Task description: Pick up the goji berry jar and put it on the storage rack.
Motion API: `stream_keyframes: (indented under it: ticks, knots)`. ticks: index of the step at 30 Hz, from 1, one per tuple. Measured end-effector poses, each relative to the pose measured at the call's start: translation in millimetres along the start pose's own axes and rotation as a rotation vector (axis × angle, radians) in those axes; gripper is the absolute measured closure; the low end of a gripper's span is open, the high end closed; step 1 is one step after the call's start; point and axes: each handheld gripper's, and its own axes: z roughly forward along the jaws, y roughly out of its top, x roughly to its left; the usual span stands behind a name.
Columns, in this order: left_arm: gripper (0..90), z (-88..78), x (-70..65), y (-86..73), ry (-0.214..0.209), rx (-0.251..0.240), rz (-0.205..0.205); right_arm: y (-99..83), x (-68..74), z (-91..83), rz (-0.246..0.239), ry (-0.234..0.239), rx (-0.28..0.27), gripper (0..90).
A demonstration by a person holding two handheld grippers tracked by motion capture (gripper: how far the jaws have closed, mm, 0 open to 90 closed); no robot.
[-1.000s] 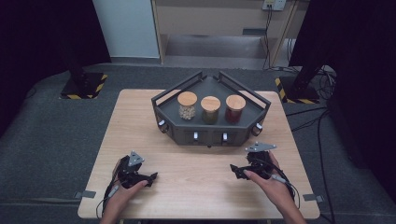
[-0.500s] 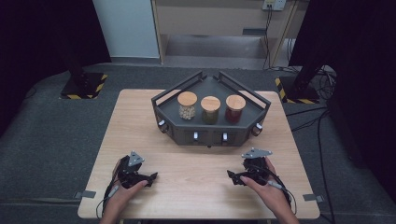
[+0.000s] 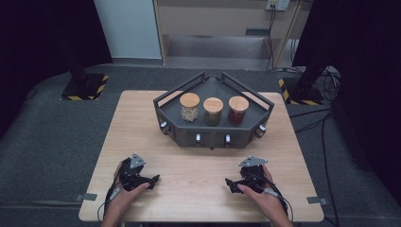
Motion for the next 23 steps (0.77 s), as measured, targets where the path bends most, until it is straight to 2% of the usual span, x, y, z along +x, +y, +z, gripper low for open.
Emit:
stream_keyframes:
  ticks: [4,9,15,23]
  knots:
    - [0.0,0.0,0.0,0.0,0.000,0.000,0.000,-4.1,3.8,6.4,0.004,-0.005,0.008,5.0]
    - [0.0,0.0,0.0,0.0,0.000,0.000,0.000,-9.6,11.3,12.6,-0.026,-0.024,0.012,3.8]
    - [0.0,0.0,-0.1,0.0,0.000,0.000,0.000,-24.8,15.5,14.4,-0.025,-0.034,-0.044,1.4]
    - [0.0,0.0,0.0,-0.1,0.000,0.000,0.000,-25.0,15.9,14.5,-0.025,-0.036,-0.045,1.3]
